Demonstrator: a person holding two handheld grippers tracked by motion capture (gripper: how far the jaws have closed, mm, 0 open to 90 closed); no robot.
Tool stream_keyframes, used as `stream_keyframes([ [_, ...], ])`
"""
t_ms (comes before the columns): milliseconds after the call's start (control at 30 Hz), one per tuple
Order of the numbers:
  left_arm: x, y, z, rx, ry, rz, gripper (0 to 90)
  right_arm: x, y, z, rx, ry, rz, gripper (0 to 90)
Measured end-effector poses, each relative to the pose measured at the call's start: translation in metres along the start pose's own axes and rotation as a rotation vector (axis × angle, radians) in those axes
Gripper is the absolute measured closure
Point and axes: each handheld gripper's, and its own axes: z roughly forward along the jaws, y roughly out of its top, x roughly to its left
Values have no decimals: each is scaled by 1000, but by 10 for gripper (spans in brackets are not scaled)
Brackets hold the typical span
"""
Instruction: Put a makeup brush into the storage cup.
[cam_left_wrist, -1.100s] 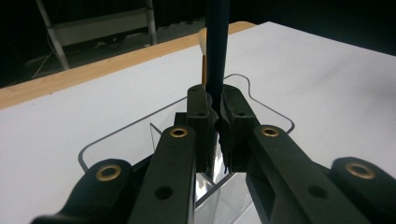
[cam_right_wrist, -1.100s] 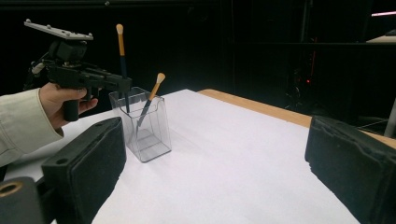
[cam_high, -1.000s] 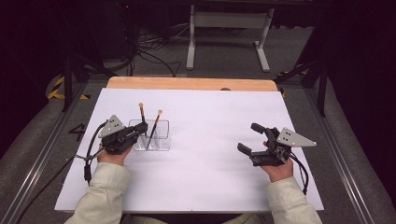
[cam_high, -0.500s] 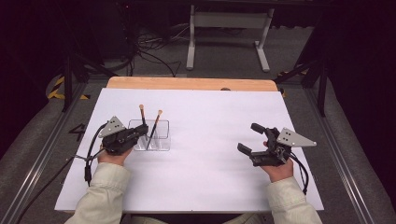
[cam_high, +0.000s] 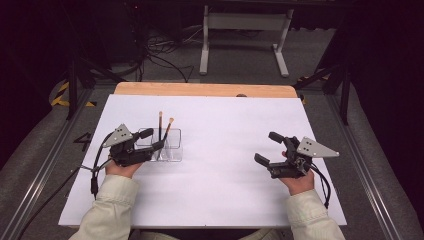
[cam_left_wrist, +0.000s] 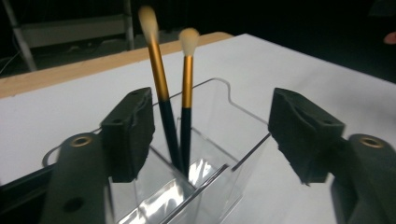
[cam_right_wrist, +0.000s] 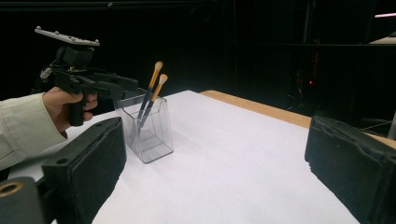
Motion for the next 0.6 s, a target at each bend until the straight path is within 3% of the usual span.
stream_keyframes([
  [233,-1,5,-11,-48,-30,-27,181,-1,-1,0,12,-8,-3,52],
  [600,-8,11,-34,-60,-32,4,91,-5,0,-5,23,-29,-10,40],
])
